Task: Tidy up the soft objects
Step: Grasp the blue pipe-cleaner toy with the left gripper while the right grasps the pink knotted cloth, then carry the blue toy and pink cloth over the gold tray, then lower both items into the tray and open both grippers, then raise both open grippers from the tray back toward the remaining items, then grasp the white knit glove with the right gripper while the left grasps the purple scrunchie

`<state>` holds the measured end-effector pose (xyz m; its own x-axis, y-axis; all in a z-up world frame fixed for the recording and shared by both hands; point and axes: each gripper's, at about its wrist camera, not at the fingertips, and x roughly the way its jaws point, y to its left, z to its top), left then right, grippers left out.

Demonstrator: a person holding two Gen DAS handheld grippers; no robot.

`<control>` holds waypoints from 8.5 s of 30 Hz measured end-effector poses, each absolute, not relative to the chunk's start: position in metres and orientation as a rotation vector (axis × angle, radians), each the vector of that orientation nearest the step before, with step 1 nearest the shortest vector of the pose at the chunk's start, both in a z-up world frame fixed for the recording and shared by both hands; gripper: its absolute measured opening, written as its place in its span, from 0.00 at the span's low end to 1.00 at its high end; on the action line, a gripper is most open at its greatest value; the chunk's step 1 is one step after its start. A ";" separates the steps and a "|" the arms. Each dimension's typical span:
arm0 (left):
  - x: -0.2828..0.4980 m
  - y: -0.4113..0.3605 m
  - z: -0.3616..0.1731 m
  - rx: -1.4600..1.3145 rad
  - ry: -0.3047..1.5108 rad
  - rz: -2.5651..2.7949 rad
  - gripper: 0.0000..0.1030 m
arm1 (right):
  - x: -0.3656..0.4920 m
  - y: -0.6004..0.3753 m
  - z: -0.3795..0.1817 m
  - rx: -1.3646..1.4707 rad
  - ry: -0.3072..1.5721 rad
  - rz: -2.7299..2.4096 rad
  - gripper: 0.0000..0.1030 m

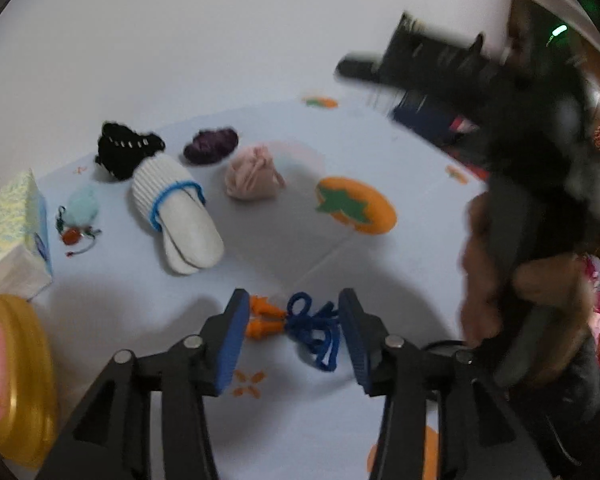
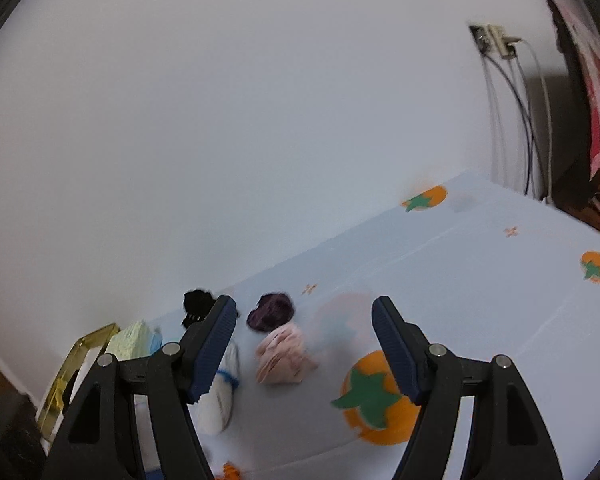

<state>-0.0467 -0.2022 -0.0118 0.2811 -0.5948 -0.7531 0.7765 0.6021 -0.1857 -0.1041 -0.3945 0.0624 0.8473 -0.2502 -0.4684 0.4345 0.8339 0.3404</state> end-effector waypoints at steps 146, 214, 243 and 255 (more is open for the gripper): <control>0.050 0.091 0.050 0.033 0.419 0.100 1.00 | -0.033 -0.088 0.067 0.253 0.250 -0.041 0.75; -0.005 0.026 0.019 0.017 0.399 -0.051 1.00 | -0.095 -0.227 0.072 0.117 0.282 -0.312 0.75; -0.030 -0.086 0.015 0.118 0.456 -0.290 1.00 | -0.024 -0.313 0.033 0.254 0.668 -0.242 0.75; -0.017 -0.084 0.009 0.077 0.538 -0.280 1.00 | 0.031 -0.297 -0.007 0.234 0.919 -0.059 0.44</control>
